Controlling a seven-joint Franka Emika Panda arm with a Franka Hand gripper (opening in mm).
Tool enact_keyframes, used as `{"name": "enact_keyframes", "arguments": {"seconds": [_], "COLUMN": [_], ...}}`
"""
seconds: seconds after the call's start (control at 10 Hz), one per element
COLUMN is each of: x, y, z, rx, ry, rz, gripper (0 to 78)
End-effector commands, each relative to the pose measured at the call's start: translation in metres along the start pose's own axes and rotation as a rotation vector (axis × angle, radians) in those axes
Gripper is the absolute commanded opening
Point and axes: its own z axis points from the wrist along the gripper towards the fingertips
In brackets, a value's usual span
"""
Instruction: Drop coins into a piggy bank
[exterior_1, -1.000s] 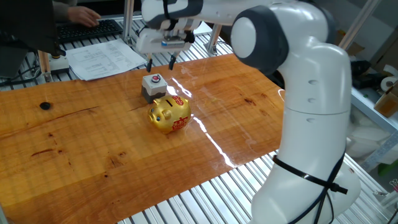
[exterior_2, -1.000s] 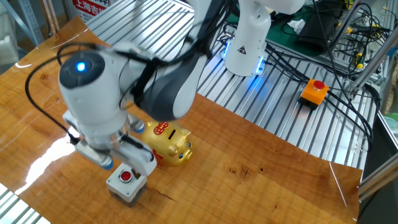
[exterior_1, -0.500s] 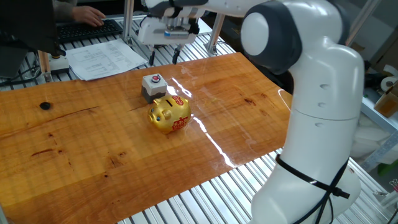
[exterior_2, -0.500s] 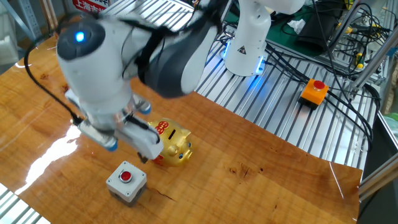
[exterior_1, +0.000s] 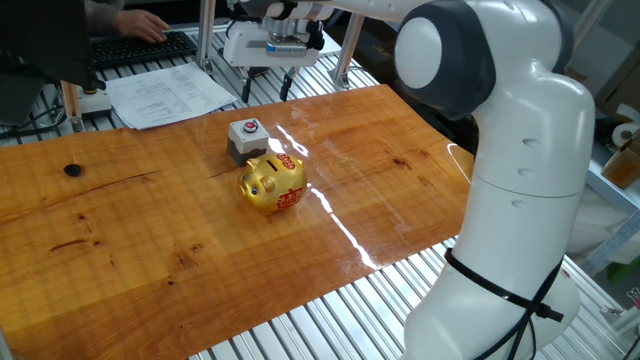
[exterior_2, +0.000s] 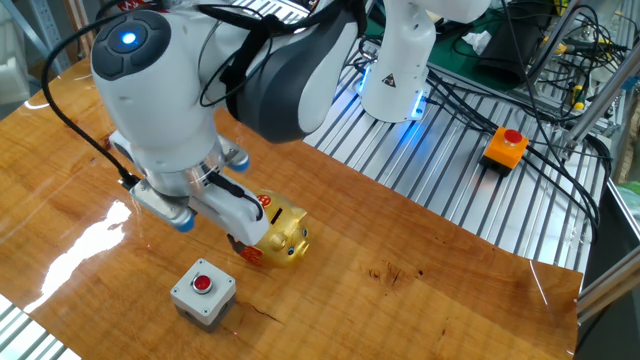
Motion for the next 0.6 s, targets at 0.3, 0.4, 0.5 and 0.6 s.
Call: {"name": "enact_keyframes", "arguments": {"seconds": [0.3, 0.4, 0.5, 0.6], "x": [0.028, 0.028, 0.018, 0.008], "y": [0.021, 0.021, 0.019, 0.016], "z": [-0.032, -0.031, -0.022, -0.013], "rx": [0.007, 0.008, 0.007, 0.012], "ry": [-0.024, -0.025, -0.05, -0.075], "rz": [0.072, 0.072, 0.065, 0.063], "gripper": [77.3, 77.3, 77.3, 77.3]}}
